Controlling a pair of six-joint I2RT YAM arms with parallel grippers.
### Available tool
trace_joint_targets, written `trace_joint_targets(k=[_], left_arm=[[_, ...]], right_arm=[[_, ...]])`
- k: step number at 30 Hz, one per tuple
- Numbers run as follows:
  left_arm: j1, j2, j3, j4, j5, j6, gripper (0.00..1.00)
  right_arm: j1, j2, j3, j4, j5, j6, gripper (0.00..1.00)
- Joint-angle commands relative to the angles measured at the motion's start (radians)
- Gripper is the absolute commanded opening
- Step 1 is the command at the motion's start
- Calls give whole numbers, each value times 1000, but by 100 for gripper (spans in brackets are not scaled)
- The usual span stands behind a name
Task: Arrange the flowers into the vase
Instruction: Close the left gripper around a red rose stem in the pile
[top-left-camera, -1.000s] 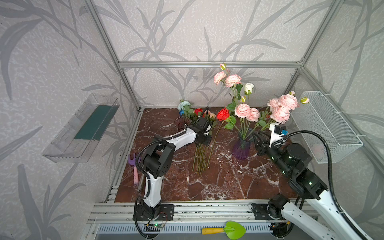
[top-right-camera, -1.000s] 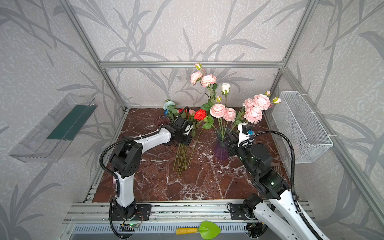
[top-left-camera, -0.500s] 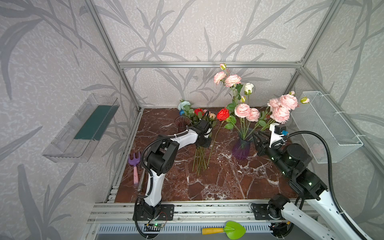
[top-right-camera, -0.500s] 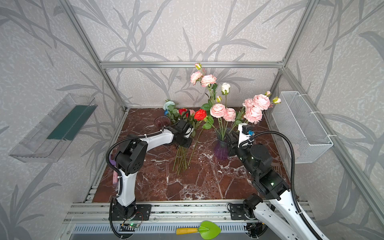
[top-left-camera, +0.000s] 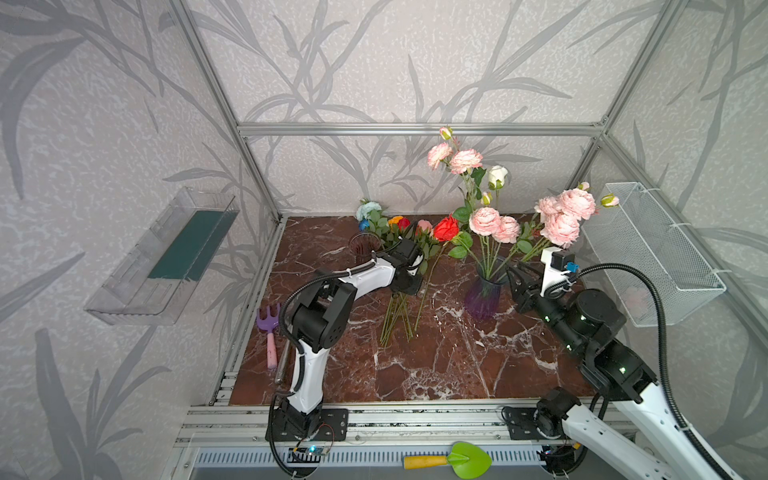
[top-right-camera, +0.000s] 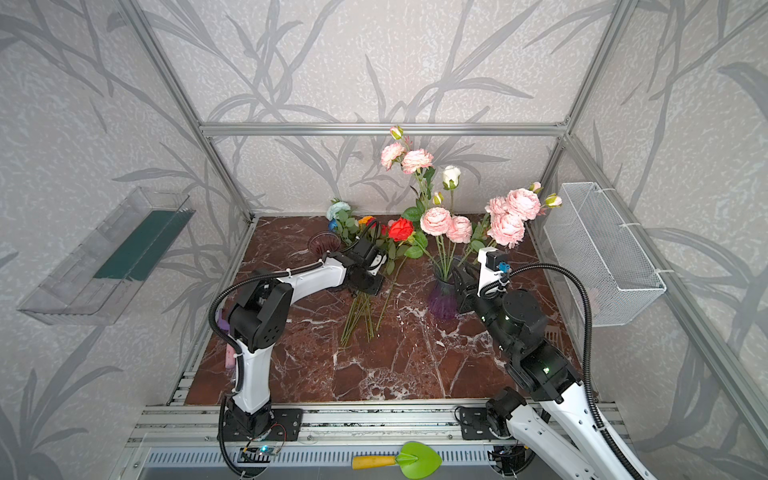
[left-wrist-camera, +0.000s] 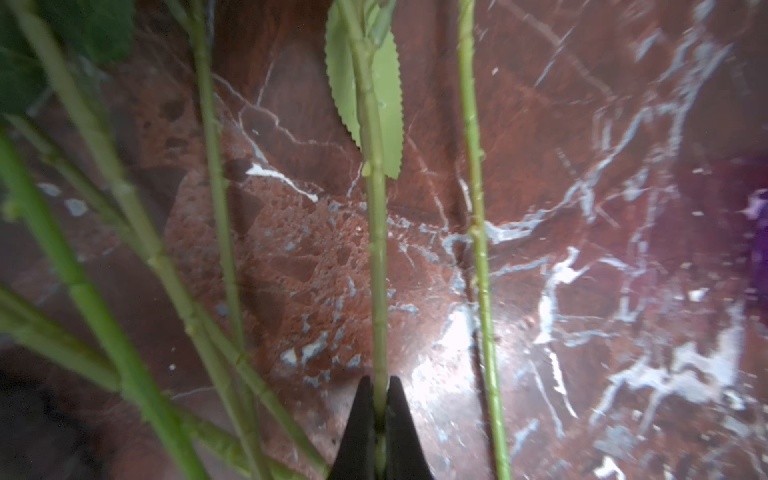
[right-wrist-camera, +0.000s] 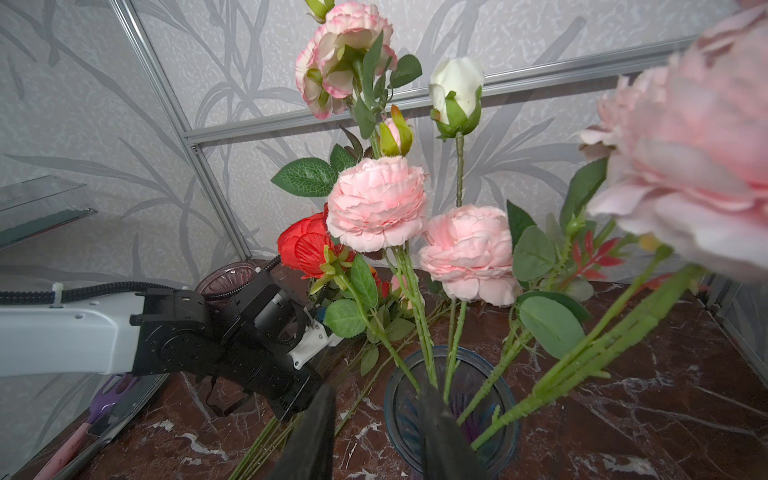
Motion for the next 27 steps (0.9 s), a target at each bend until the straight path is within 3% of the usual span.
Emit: trace_joint_targets(k=[1,4,6,7,12,14,16,20,22,27], left_arm=[[-5,-112,-20,36,46,-45,0],[-6,-153,-52,91,138,-107,3],[-9,-162,-56,113,221,-135,24],[-12,-162,-53,109,243,-147,30],[-12,-192,-83,164,340,-159,37],[-10,-213,-109,190,296,-161,39],[-11,-218,-121,185,180,-163,39],[-9,-156,-44,14,-56,-129,34],[-8,-109,7,-60,-113,-114,34],[-9,-35,59,-119,-135,-109,33]], right_arm=[[1,-7,-6,26,11,8,35],[1,-7,-7,26,12,8,35],[0,-7,-7,29,11,7,36],[0,-6,-7,28,11,7,36],[0,-2,-6,25,9,7,37],[-1,-6,-6,25,11,7,38],[-1,-7,-6,25,11,7,38],[0,-4,-6,26,3,8,38],[1,-4,-7,28,3,8,38],[-1,-8,-9,29,3,8,38]])
